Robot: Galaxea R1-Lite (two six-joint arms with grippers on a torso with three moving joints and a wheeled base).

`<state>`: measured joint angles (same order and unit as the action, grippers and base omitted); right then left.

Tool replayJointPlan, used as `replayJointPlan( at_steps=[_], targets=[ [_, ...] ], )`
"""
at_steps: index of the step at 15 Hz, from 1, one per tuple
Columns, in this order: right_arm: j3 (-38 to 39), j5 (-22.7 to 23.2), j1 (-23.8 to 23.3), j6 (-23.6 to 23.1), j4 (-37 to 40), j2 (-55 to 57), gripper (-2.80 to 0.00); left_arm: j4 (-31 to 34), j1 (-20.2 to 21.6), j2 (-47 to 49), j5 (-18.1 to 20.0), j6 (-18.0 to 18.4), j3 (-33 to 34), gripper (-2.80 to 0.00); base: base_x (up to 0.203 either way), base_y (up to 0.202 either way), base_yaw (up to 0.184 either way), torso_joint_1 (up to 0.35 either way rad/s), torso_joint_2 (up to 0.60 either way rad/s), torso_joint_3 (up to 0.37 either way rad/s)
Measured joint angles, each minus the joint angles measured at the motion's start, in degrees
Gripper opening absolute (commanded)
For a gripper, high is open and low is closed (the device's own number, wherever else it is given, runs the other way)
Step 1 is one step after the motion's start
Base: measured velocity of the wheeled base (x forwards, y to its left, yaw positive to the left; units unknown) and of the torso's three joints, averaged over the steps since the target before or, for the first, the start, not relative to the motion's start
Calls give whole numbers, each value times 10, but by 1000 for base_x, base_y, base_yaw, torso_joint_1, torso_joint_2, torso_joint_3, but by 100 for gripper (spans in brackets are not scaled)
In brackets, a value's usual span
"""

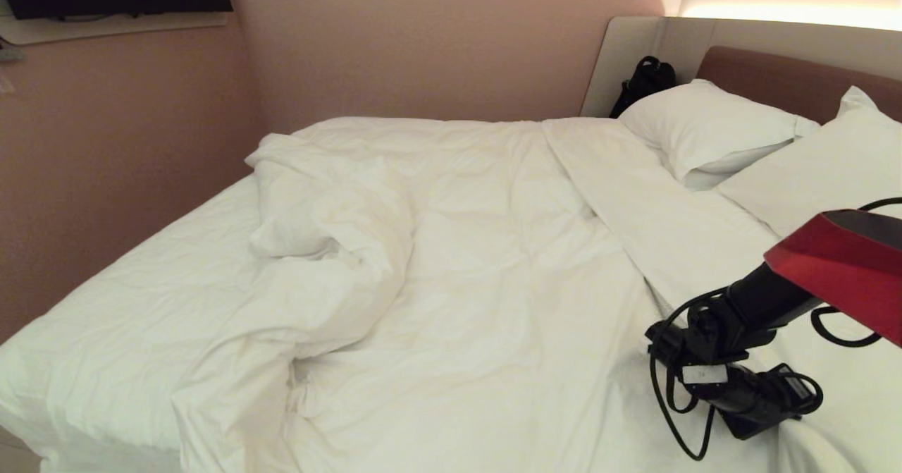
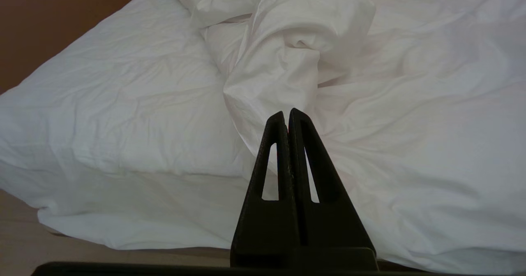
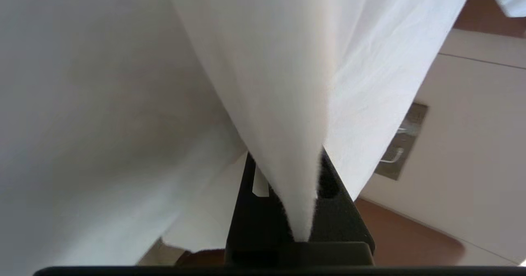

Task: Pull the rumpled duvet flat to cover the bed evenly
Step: Flatten the corners of the folded blanket

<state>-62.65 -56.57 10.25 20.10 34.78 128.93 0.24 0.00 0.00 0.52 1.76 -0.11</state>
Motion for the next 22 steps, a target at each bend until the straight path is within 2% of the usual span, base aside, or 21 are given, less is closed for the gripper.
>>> replayJointPlan(
  at_steps=[10, 13, 18, 22],
  targets=[
    [-3, 140, 28, -4, 82, -129, -280, 0, 0, 0, 0, 0, 0, -280, 0, 0, 0, 0, 0, 0],
    [-8, 185, 35, -19, 104, -170, -280, 0, 0, 0, 0, 0, 0, -280, 0, 0, 0, 0, 0, 0],
    [-12, 265, 44, -54, 109, -220, -280, 0, 0, 0, 0, 0, 0, -280, 0, 0, 0, 0, 0, 0],
    [-32, 331, 75, -52, 110, -231, -280, 0, 0, 0, 0, 0, 0, -280, 0, 0, 0, 0, 0, 0]
  ],
)
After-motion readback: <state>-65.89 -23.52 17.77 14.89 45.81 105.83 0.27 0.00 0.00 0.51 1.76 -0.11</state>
